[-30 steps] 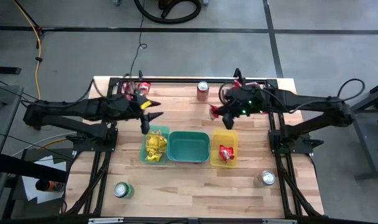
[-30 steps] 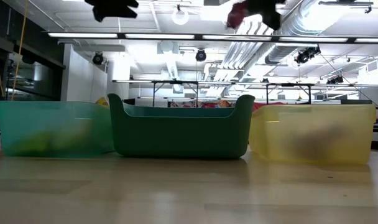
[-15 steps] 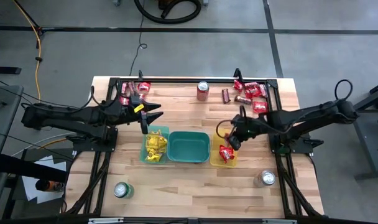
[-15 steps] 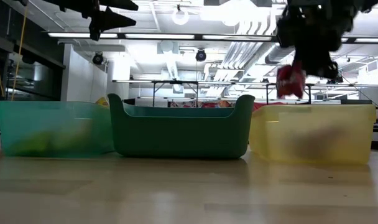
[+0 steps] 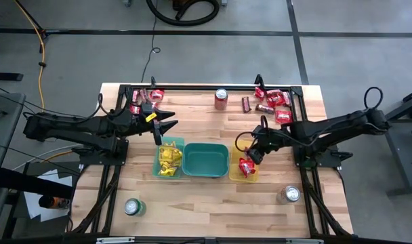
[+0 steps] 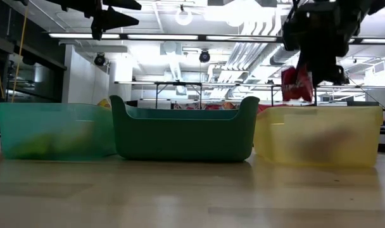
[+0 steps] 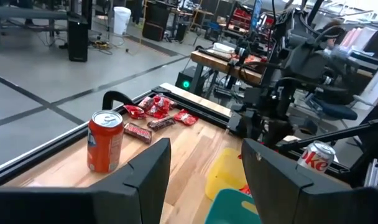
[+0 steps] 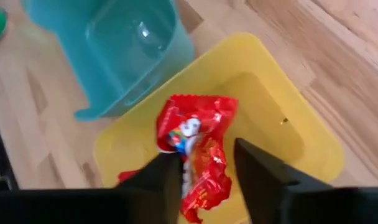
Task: Sort candy
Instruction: Put the red candy into the yellow bin
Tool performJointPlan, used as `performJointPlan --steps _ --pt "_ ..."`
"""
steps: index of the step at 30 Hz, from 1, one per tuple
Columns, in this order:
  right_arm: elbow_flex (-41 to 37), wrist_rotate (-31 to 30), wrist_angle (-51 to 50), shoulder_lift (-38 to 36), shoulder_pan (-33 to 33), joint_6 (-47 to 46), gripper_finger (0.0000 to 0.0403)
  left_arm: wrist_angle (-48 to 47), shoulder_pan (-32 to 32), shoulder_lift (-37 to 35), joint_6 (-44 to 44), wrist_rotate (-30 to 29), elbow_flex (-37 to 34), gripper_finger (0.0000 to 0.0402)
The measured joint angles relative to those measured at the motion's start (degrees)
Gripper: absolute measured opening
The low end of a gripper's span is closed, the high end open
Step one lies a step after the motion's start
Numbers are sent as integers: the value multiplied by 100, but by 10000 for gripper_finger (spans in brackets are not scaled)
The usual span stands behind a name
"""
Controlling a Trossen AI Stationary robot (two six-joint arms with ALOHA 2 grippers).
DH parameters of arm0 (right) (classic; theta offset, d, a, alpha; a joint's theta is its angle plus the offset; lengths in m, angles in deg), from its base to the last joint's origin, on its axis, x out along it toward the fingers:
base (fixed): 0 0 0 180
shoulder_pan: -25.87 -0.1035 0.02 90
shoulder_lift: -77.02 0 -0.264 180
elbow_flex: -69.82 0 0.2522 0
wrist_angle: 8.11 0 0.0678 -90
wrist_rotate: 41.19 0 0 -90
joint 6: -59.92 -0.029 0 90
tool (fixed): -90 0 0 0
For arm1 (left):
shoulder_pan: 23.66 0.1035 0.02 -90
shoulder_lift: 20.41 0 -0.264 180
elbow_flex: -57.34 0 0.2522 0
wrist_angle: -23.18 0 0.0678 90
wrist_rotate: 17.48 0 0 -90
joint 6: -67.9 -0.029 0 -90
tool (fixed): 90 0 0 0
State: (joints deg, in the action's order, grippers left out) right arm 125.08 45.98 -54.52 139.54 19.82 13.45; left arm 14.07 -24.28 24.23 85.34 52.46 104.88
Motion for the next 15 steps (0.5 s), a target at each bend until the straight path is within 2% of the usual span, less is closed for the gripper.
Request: performJointPlan --steps 4,7,10,15 --pt "301 221 -427 0 -9 368 210 -2 0 0 -1 -5 0 186" --pt "568 297 -648 0 -9 581 244 -2 0 0 -3 -8 0 186" --pt "741 309 -808 7 -5 689 262 -8 0 0 -19 -11 0 186" --pt "760 488 -1044 364 4 673 266 -19 0 0 -169 -39 0 186"
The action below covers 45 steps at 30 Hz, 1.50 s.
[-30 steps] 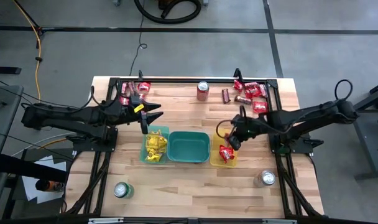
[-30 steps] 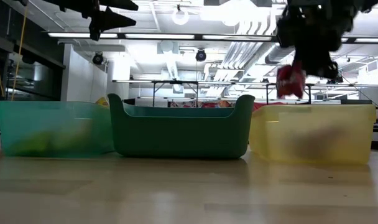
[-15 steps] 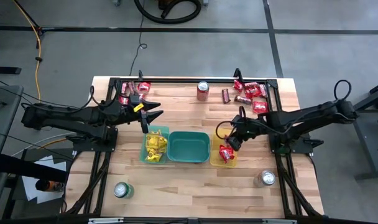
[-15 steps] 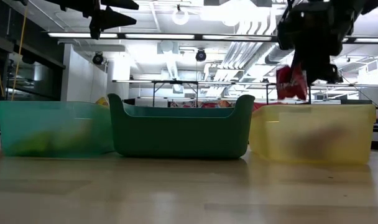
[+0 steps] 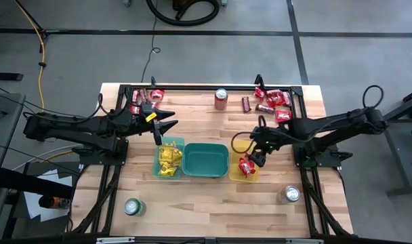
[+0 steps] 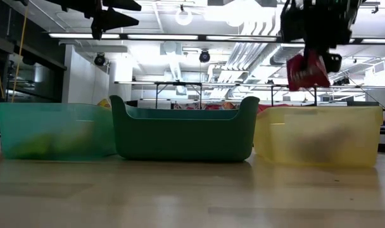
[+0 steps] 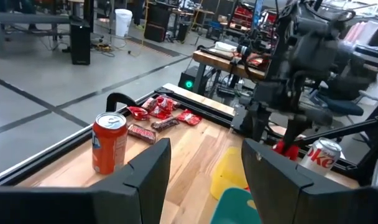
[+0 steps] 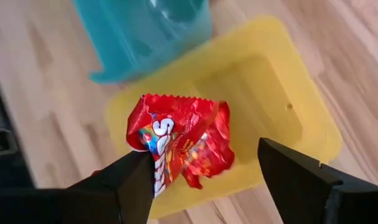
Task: Sort candy
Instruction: Put the red candy into the yellow bin
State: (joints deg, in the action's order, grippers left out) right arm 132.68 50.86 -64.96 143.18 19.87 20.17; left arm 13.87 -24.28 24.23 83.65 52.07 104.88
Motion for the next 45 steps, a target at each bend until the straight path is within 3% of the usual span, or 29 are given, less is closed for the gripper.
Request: performJointPlan --steps 5,11,18,23,27,35,45 --pt "-4 -79 -313 632 68 -651 266 -11 0 0 4 -104 0 186" --pt "8 -250 533 734 14 -627 266 -11 0 0 7 -104 0 186" --pt "675 -1677 -1460 724 404 -651 263 -7 0 0 55 -103 0 186" --pt "787 -2266 -2298 723 1333 -815 253 -7 0 0 57 -102 0 186" --pt "365 -2312 -2193 724 2438 -791 240 -4 -2 0 59 -102 2 186" --pt "-791 -2310 -821 724 4364 -1061 216 0 -2 2 59 -100 2 186" --pt "-1803 -2295 640 724 5143 -2476 211 0 0 2 55 -98 2 186"
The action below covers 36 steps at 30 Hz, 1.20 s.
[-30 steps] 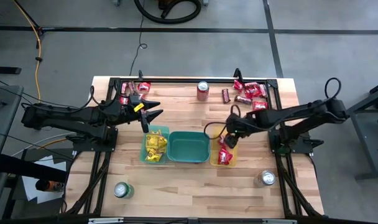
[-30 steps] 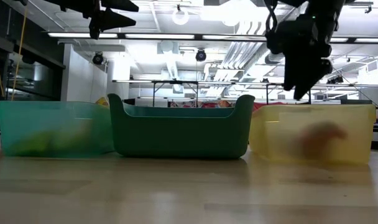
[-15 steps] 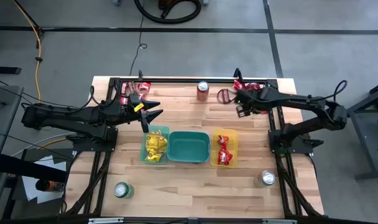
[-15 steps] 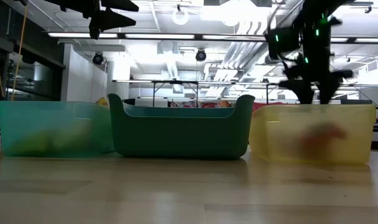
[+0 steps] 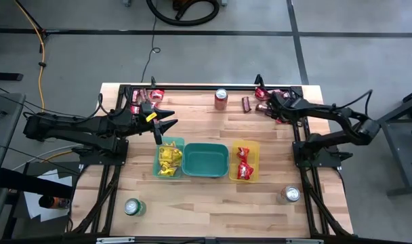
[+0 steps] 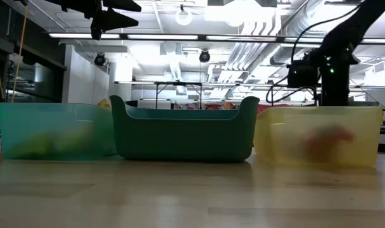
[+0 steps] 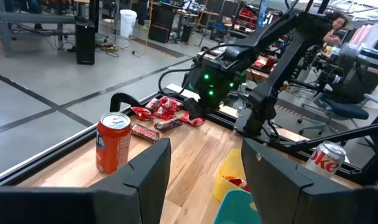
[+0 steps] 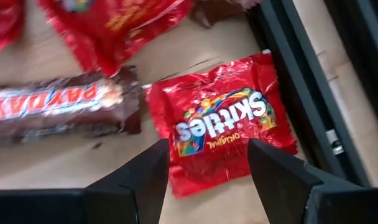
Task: Sort candy
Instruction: Put the red candy into the yellow bin
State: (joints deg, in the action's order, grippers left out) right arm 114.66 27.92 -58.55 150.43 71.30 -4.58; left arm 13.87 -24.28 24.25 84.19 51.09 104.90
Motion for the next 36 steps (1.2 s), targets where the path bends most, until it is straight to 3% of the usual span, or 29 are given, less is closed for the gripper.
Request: performJointPlan --steps 10,13,18,23,29,36 --pt "-633 11 559 -22 181 -371 198 -2 0 0 -46 0 0 186" --pt "-650 73 500 -22 151 -18 156 -2 0 0 -46 0 0 186" --pt "-668 192 371 -238 -158 269 33 3 0 -40 -216 -69 0 186" --pt "-519 437 -24 -1027 -540 752 30 286 2 -170 -400 -521 7 186" --pt "108 423 170 -2254 -1268 1714 16 523 2 -295 -744 -622 9 186" --pt "345 1987 1421 -2959 -2452 2548 15 618 2 -293 -743 -735 9 186"
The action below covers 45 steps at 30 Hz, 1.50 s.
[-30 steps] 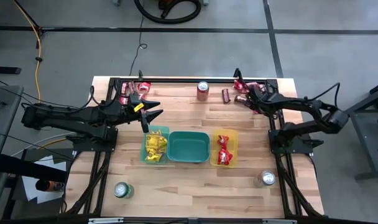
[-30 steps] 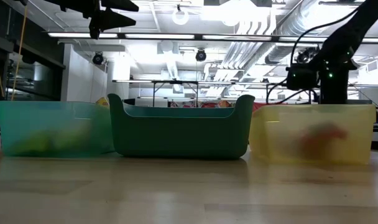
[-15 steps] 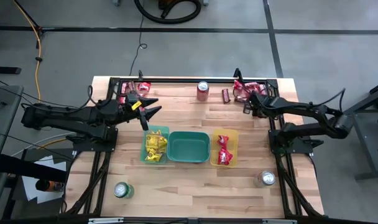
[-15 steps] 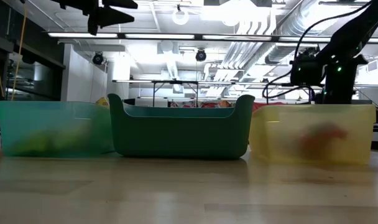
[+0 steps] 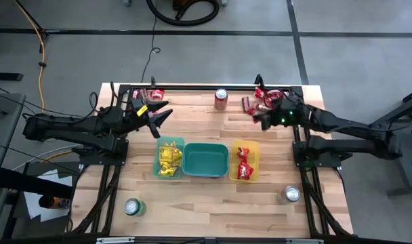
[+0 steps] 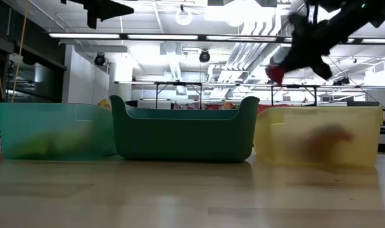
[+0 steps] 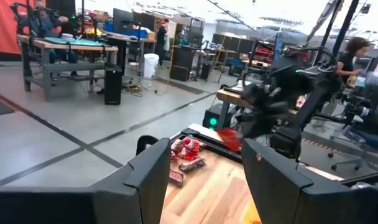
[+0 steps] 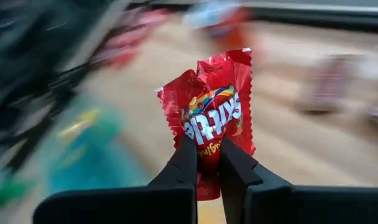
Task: Sort candy
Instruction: Put the red candy into the yellow bin
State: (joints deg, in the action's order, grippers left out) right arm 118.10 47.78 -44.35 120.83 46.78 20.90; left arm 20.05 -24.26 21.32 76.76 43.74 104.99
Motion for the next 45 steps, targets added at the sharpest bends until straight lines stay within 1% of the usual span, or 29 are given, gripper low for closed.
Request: performJointPlan --steps 2,3,9,13,17,21,24,26,29,32,35,38,40,42,45 --pt "2 312 191 14 -469 6 15 0 0 0 0 -36 0 186" --pt "2 336 257 46 -724 6 15 0 0 0 -4 -56 0 186" --pt "2 -141 652 497 -2221 -311 16 -2 0 2 -2 -181 -2 186" --pt "1 -171 669 808 -2855 -493 17 -2 0 2 4 -203 -2 186" --pt "0 -190 623 943 -3240 -703 17 -2 0 2 247 -205 -4 186" --pt "1 -440 391 1010 -3348 -758 18 -2 0 2 302 -211 -4 186" --pt "2 -470 377 1074 -3329 -746 25 -2 0 2 308 -220 -4 186" --pt "2 -412 374 1132 -3332 -710 36 0 0 2 336 -220 -6 186" --pt "1 -202 286 1235 -3332 -599 70 6 0 2 560 -220 -7 186" --pt "2 -135 190 1322 -3374 -477 119 211 0 -10 824 -187 -11 186" --pt "8 -126 193 1346 -3369 -402 172 433 0 -83 788 -125 -11 186" --pt "210 -188 4 1347 -3328 -319 215 418 0 -203 605 -43 -11 186" --pt "446 -199 -143 1346 -3288 -192 235 386 0 -283 543 -30 -11 186" --pt "693 -303 -153 1348 -3254 -79 246 358 -1 -346 462 -6 -11 186" --pt "1024 -654 280 1348 -3200 79 251 260 0 -398 450 252 -11 186"
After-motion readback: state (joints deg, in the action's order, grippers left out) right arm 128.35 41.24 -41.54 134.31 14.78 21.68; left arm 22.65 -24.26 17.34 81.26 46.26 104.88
